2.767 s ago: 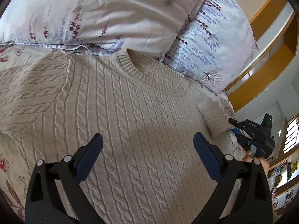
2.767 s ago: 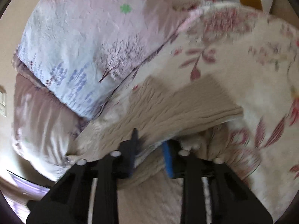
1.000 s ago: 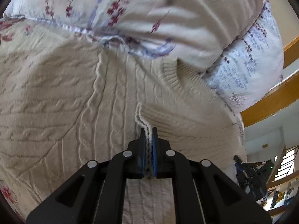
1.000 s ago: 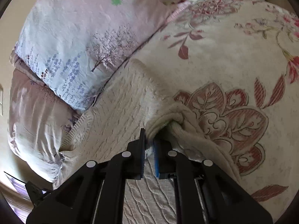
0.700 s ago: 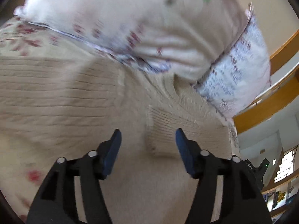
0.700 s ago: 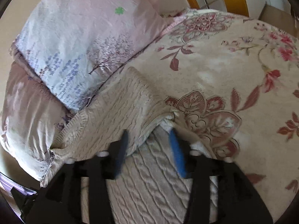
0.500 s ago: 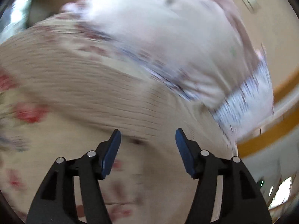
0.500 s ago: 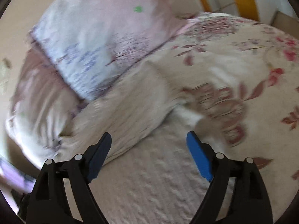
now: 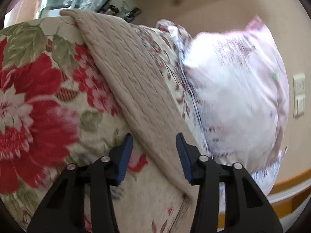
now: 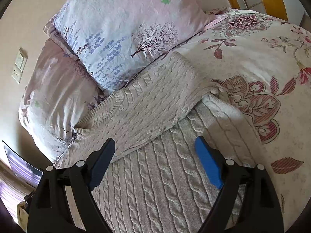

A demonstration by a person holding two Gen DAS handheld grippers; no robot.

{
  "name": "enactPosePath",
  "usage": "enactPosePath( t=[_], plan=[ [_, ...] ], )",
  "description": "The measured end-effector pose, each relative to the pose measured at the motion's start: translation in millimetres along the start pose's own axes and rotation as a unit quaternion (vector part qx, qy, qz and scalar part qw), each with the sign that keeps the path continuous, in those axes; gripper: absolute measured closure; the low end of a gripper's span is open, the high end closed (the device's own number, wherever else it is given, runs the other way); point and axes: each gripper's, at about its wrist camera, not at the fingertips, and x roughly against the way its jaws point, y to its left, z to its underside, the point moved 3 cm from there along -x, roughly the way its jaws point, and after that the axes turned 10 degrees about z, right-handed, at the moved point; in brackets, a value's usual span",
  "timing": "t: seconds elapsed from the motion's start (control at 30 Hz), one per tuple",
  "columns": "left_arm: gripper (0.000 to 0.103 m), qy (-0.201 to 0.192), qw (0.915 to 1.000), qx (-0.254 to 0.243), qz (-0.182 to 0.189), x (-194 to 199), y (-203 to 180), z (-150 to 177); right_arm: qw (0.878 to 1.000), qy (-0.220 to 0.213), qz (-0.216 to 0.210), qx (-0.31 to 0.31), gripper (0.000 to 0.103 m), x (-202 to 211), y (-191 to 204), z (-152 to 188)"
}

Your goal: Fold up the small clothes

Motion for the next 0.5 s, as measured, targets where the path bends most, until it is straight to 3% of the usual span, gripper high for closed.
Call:
enactPosePath(
  t=[0.23, 0.37, 0.5],
  plan=[
    [0.079, -0.016, 0.9995, 0.029, -0.002, -0.7, 12.4, -13.3, 1.0, 0.001, -0.006, -0.002, 0.016, -1.6, -0.9, -0.3],
    [0.097, -0.012, 0.9995, 0.026, -0.012, -3.7, 15.9, -15.2, 1.0, 0.0, -0.007, -0.004, 0.016, -2.1, -1.5, 0.2],
    [0.098, -0.016, 0.9998, 0.009, -0.006, -0.1, 9.5, -14.0, 1.0, 0.0, -0.009, -0.004, 0.016, -2.8, -1.5, 0.8]
  ],
)
